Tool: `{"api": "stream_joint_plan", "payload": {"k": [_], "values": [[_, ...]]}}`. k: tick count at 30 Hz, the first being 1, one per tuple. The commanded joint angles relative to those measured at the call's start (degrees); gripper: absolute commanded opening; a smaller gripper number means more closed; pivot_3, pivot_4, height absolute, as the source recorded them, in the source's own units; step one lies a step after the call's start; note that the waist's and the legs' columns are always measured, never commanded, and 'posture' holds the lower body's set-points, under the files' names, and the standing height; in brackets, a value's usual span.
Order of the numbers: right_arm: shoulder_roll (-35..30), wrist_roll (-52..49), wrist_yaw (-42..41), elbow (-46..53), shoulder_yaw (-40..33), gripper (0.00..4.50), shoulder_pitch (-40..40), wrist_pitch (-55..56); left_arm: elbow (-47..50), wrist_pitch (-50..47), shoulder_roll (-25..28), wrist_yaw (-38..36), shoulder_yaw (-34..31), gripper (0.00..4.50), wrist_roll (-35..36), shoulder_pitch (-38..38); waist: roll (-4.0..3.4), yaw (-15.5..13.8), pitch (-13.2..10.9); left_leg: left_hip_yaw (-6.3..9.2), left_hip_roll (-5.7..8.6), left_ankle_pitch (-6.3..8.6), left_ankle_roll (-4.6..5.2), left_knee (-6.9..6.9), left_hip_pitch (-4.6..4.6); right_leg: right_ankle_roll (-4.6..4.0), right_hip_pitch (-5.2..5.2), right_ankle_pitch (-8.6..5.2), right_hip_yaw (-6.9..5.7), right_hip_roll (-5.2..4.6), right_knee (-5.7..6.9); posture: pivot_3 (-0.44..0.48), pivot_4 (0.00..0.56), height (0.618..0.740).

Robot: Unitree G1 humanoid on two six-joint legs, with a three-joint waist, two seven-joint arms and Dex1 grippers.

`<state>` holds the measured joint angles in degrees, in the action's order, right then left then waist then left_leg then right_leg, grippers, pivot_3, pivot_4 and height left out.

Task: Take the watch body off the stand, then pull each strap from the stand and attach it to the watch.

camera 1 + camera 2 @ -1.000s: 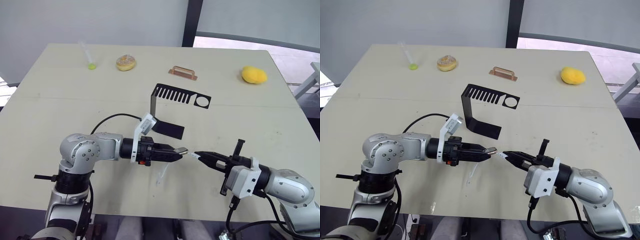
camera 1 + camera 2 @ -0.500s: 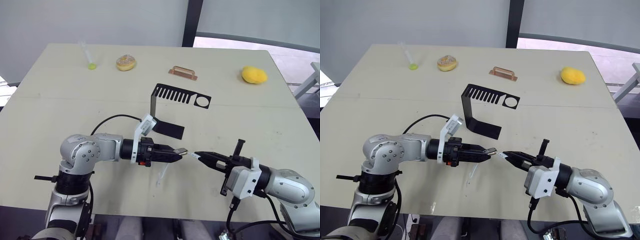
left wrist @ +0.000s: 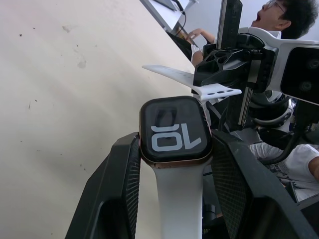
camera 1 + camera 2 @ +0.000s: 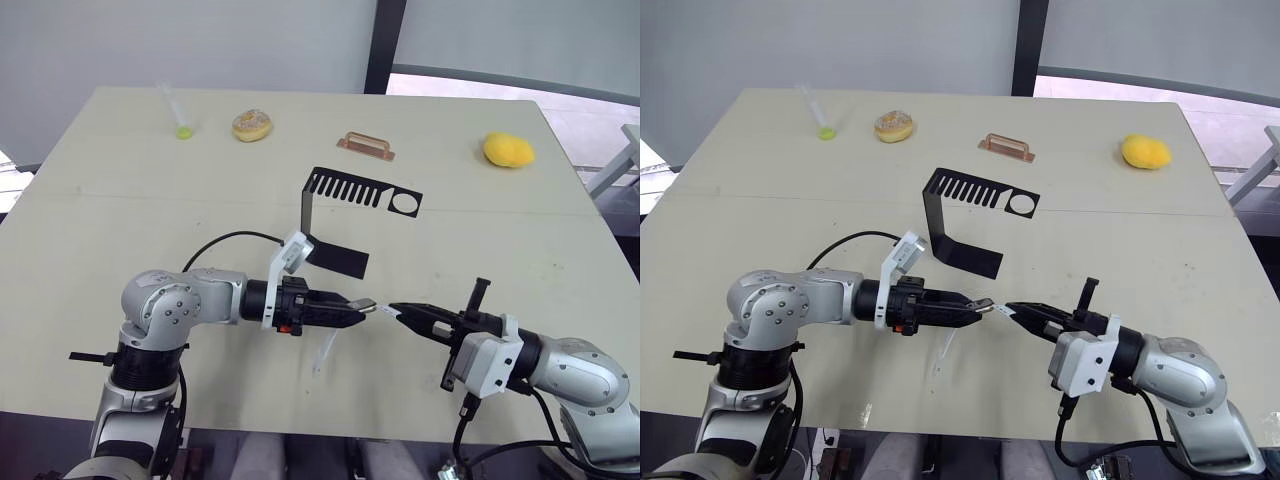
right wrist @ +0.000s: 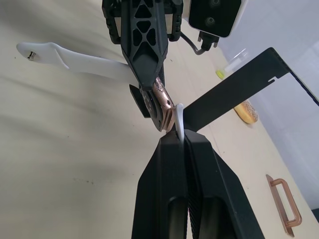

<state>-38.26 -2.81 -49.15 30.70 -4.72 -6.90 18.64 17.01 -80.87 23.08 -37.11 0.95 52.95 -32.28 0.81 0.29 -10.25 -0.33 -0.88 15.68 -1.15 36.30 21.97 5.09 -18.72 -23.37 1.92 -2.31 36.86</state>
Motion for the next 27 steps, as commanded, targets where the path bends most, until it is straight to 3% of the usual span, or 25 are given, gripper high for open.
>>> {"api": "stream_joint_plan", "payload": {"k": [1,27], "values": [[-0.34,-0.72,1.11,0.61,0.44,0.0,0.41,0.53,1.68,0.02,-0.52,-0.18,-0.21,1.58,1.95,-0.09,0.0,0.01,0.0,0.0,0.0,0.0,0.0,0.0,0.0,0.0,0.0,0.0,0.0,0.0,0.0,0.0,0.15,0.74],[-1.18,-1.7,1.38,-0.19,-1.45,0.0,-1.26,2.19,0.83,-0.03,0.21,0.07,-0.84,1.58,1.56,-0.01,0.0,0.0,0.0,0.0,0.0,0.0,0.0,0.0,0.0,0.0,0.01,0.0,0.0,0.0,0.0,0.0,0.15,0.74]]}}
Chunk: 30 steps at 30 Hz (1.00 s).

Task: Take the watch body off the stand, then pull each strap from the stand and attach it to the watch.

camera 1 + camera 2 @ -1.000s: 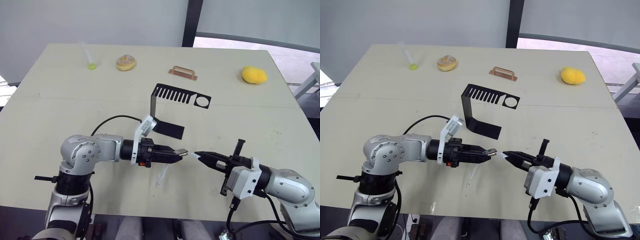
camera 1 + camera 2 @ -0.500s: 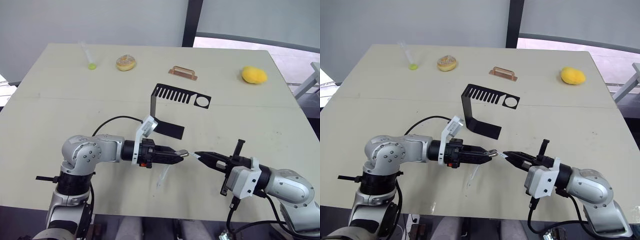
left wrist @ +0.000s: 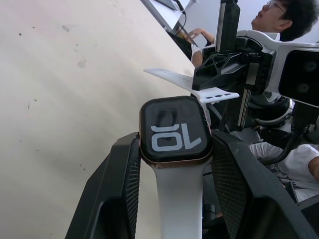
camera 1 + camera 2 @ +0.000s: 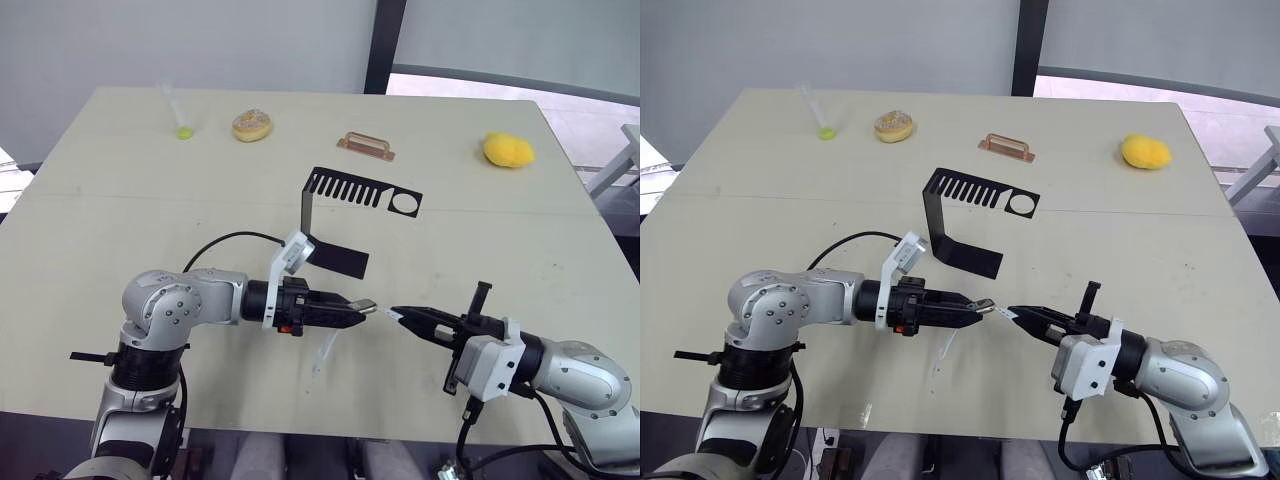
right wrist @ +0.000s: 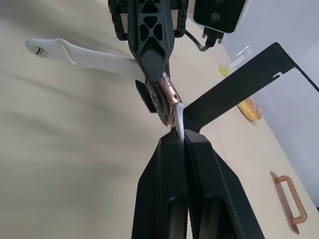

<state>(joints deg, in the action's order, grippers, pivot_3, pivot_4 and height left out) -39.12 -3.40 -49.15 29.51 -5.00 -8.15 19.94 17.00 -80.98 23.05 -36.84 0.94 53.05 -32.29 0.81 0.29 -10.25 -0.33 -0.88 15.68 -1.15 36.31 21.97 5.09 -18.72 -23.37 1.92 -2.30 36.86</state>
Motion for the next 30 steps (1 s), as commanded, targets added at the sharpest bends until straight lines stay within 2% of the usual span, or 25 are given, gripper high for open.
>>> {"api": "stream_joint_plan", "payload": {"k": [1,30], "values": [[-0.34,-1.12,1.42,0.93,-1.15,0.0,0.0,0.93,0.88,0.09,0.24,-0.2,-0.78,1.58,1.47,-0.02,0.0,0.0,0.0,0.0,0.0,0.0,0.0,0.0,0.0,0.0,0.0,0.0,0.0,0.0,0.0,0.0,0.15,0.74],[-0.09,-0.88,1.26,0.4,0.27,0.0,0.81,1.48,1.46,-0.09,-0.66,0.97,-0.23,1.58,1.65,0.03,0.0,-0.01,0.0,0.0,0.0,0.0,0.0,0.01,0.0,0.0,0.0,0.0,0.0,0.0,0.0,0.0,0.15,0.74]]}}
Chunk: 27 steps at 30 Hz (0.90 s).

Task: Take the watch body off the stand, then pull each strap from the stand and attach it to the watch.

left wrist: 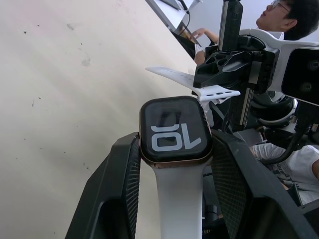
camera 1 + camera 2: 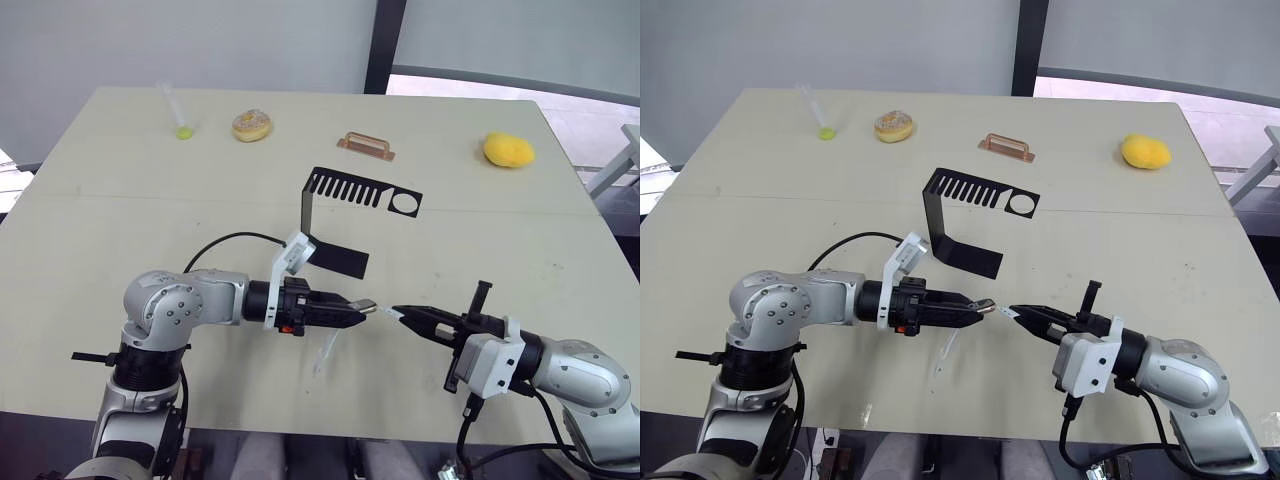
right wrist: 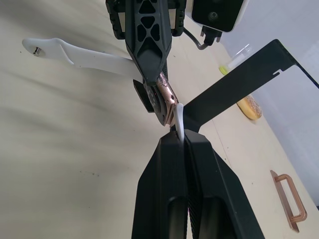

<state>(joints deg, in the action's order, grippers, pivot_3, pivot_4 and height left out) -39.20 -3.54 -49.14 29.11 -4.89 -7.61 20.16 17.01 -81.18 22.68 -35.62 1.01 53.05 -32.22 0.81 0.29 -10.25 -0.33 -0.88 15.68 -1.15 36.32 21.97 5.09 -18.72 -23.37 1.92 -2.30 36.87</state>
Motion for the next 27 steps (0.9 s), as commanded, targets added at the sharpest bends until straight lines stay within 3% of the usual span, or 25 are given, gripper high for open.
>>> {"api": "stream_joint_plan", "payload": {"k": [1,27], "values": [[0.0,-0.67,1.27,0.75,0.25,0.0,0.3,1.28,1.49,0.08,-0.32,-0.25,-0.31,1.58,1.68,-0.03,0.0,0.0,0.0,0.0,0.0,0.0,0.0,0.0,0.0,0.0,0.0,0.0,0.0,0.0,0.0,0.0,0.15,0.74],[0.36,0.68,2.01,-0.03,1.32,0.0,0.98,1.52,2.18,-0.15,-0.12,-0.58,0.12,1.58,2.07,0.38,0.0,0.0,0.0,0.0,0.0,0.0,0.0,0.01,0.0,0.0,0.0,0.0,0.0,0.0,0.0,0.0,0.15,0.74]]}}
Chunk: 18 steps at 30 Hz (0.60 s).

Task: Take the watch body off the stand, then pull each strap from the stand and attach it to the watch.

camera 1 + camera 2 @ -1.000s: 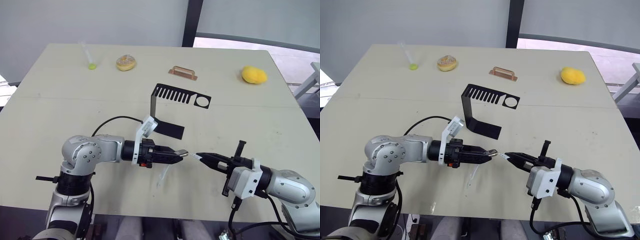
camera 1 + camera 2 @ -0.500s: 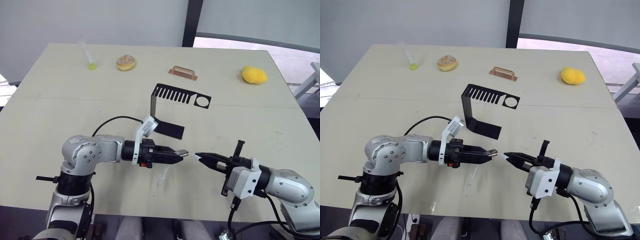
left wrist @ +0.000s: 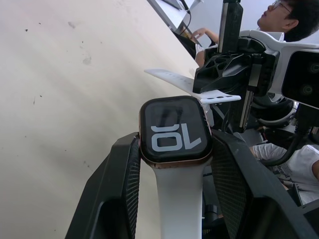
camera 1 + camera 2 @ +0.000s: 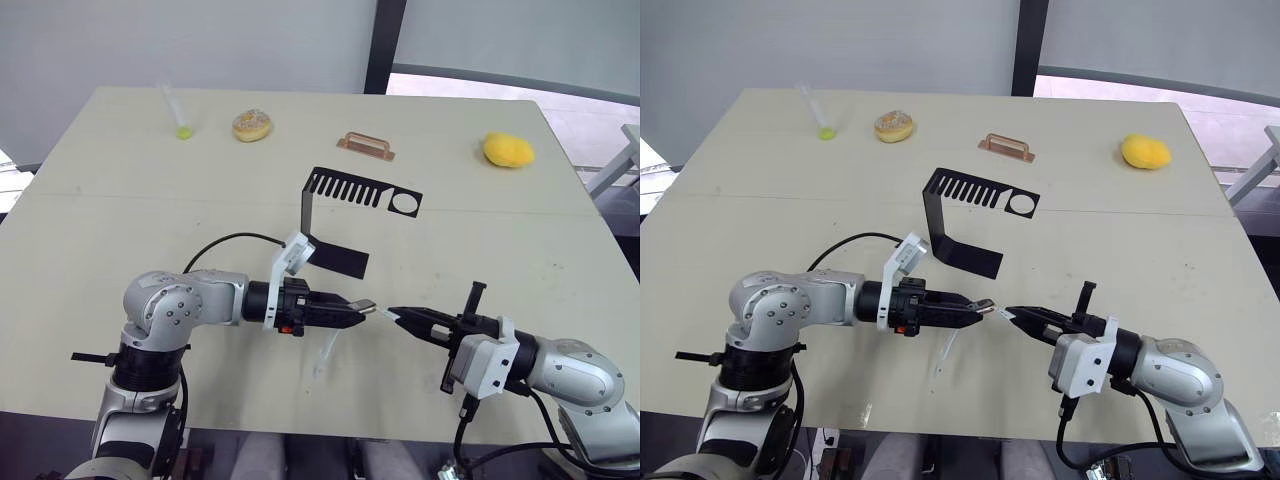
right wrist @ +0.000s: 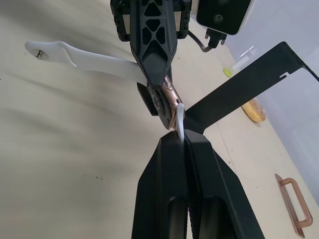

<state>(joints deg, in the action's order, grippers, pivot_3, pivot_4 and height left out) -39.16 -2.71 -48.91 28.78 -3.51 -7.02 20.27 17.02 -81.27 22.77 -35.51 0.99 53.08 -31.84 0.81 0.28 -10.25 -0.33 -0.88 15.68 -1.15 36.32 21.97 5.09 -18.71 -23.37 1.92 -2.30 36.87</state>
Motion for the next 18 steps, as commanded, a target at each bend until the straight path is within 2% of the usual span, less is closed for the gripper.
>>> {"api": "stream_joint_plan", "payload": {"k": [1,18], "values": [[0.25,-0.05,1.8,0.22,-0.12,0.0,0.34,1.55,2.19,-0.04,-0.19,-0.71,0.15,1.58,2.03,0.02,0.0,0.0,0.0,0.0,0.0,0.0,0.0,0.0,0.0,0.0,0.0,0.0,0.0,0.0,0.0,0.0,0.15,0.74],[-0.06,0.4,2.14,-0.91,0.09,0.0,0.27,2.86,2.14,0.01,-0.71,-0.32,-0.01,1.58,2.12,0.03,0.0,0.0,0.0,0.0,0.0,0.0,0.0,0.01,0.0,0.0,0.0,0.0,0.0,0.0,0.0,0.0,0.15,0.74]]}}
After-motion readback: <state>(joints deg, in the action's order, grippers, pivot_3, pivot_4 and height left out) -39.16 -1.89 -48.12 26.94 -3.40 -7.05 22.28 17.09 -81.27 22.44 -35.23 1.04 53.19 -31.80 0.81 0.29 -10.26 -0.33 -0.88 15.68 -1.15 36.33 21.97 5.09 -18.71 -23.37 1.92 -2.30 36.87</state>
